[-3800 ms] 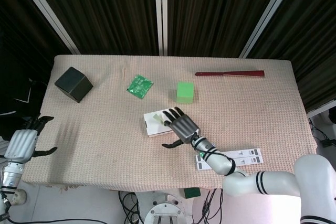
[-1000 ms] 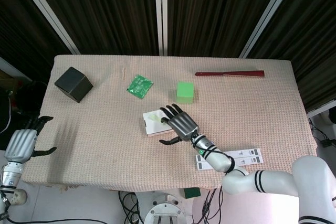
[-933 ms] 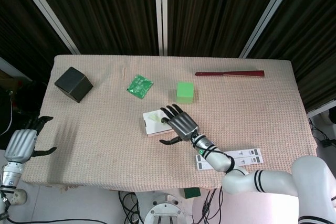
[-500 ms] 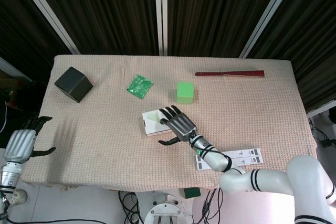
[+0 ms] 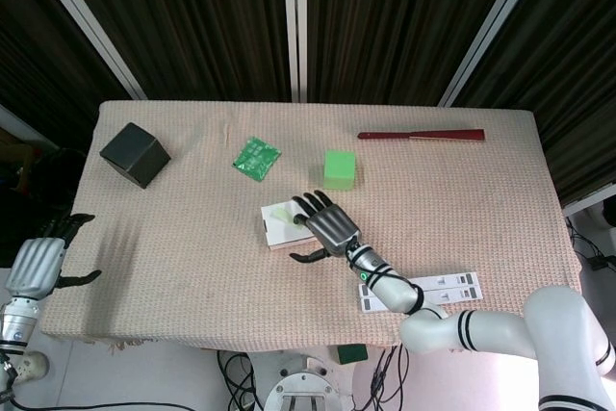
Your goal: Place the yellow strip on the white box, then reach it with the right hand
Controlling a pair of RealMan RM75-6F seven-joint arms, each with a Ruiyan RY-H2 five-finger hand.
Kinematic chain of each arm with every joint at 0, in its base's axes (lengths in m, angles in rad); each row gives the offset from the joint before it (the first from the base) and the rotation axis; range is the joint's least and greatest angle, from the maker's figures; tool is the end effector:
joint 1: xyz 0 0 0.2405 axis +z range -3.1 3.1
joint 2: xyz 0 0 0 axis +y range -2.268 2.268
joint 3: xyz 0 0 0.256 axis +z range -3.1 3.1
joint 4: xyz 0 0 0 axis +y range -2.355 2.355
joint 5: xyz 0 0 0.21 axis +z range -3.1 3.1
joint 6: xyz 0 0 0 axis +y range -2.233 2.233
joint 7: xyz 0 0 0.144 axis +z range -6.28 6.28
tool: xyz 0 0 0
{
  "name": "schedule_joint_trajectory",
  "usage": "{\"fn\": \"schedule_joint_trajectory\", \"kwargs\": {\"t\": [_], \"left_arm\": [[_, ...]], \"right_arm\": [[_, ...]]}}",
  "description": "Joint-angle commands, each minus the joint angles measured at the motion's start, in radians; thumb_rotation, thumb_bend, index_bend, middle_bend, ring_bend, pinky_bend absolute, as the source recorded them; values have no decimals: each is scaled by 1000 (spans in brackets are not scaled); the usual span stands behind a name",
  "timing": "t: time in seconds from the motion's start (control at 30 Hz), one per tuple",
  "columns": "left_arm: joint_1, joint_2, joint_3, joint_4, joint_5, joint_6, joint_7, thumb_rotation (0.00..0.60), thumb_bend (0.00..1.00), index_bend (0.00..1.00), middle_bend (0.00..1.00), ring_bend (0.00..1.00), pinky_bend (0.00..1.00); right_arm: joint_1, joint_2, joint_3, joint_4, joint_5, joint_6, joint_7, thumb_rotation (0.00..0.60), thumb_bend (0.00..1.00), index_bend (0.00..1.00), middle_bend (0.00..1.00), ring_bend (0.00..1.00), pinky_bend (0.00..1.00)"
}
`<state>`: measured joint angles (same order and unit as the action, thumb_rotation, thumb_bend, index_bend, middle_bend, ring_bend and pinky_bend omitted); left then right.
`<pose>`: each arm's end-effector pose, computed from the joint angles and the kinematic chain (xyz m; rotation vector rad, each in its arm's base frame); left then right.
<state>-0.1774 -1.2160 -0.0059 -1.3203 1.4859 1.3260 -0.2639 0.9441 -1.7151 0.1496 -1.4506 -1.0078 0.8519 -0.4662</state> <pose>-0.3579 0.2070 0.1356 -1.4575 -1.0569 -0.8733 -0.0705 -0.3270 -0.0857 2.1547 -0.8985 0.9062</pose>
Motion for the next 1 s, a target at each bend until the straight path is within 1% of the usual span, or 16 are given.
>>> {"fn": "schedule_joint_trajectory", "kwargs": {"t": [0.03,0.2,0.4,0.63,1.0], "left_arm": [[0,-1,1,2,-2,-3,-2,573,0,165,160,46,181],[1,-1,1,4,-2,-3,-4,574,0,165,160,46,181],[3,-1,1,6,-2,-1,-6,573,0,166,160,46,181],[0,1,0,-1,-6,-11,-3,574,0,166,160,46,181],[-5,4,-2,-7,-6,-14,0,573,0,166,160,46,181]], "right_arm": [[4,-6,-2,9,14,-7,-11,181,222,287,0,0,0],[4,-10,-2,11,17,-6,-12,181,221,287,0,0,0],[-15,12,-2,-32,-30,30,12,182,223,283,0,0,0],[-39,48,-22,-76,-67,51,17,181,226,282,0,0,0],[-35,33,-31,-40,-39,12,8,181,229,282,0,0,0]]}}
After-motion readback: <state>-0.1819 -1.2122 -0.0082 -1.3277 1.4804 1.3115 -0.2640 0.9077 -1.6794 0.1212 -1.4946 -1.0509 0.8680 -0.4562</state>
